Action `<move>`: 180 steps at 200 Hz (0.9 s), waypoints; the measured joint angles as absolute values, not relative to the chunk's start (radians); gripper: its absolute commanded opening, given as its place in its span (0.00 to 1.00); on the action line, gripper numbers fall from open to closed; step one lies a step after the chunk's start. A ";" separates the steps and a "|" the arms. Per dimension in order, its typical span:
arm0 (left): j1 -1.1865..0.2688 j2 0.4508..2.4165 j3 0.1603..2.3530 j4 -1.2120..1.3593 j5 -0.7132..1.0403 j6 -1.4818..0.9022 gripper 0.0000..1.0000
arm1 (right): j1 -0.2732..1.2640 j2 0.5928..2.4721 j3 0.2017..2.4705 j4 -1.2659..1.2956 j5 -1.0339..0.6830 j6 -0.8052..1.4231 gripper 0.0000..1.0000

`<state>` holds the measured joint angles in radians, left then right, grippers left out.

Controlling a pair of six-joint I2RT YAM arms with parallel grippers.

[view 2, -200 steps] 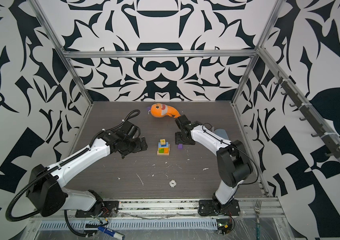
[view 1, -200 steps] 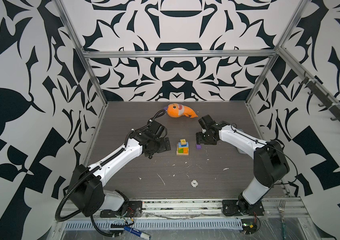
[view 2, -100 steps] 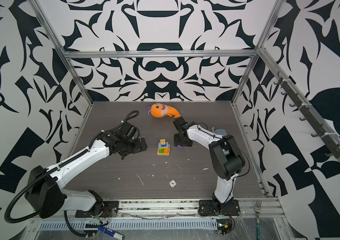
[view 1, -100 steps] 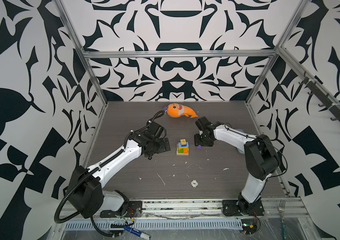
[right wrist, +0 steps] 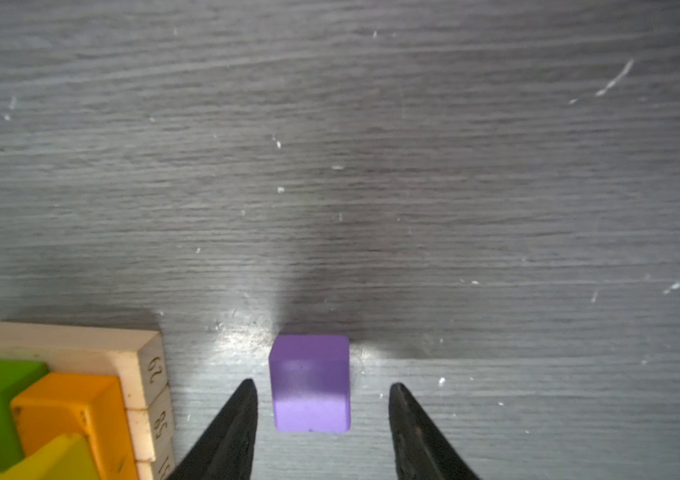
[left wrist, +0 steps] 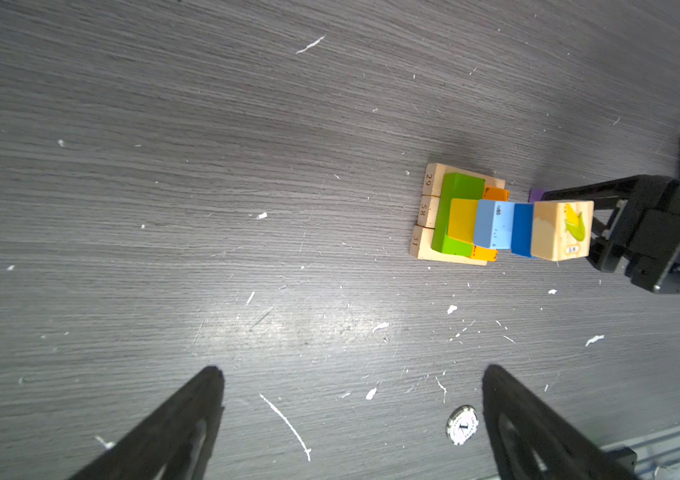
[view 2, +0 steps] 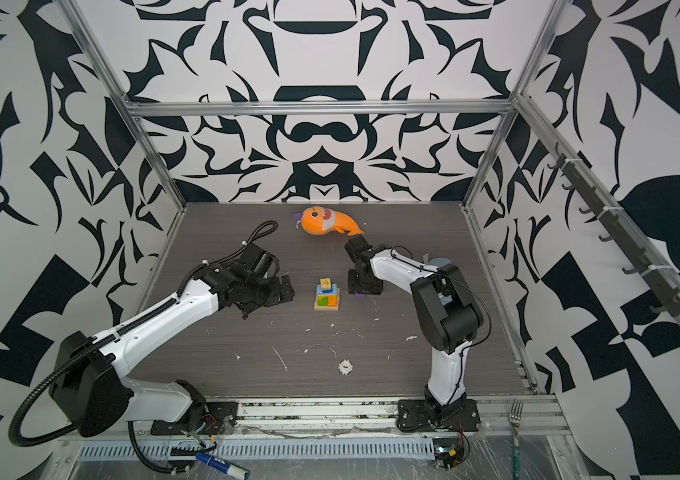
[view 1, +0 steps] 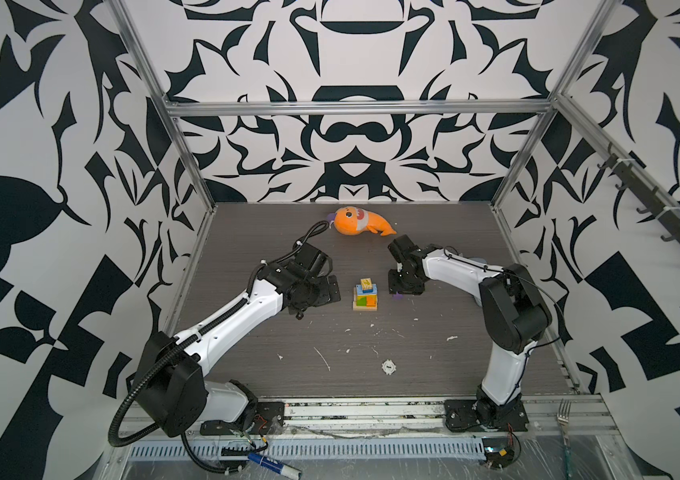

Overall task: Build the wood block tower
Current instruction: 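Withdraw the left gripper while the right gripper lowers and closes on the purple cube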

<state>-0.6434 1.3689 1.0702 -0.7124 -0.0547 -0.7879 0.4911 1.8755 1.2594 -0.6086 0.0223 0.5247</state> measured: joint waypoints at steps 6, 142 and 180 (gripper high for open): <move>-0.643 1.368 1.070 -0.712 -0.055 -0.788 1.00 | 0.492 1.880 1.261 -0.609 0.022 0.525 0.52; -0.643 1.361 1.050 -0.702 -0.054 -0.793 1.00 | 0.511 1.933 1.299 -0.618 0.037 0.530 0.39; -0.643 1.349 1.039 -0.700 -0.054 -0.796 1.00 | 0.512 1.933 1.309 -0.631 0.047 0.533 0.35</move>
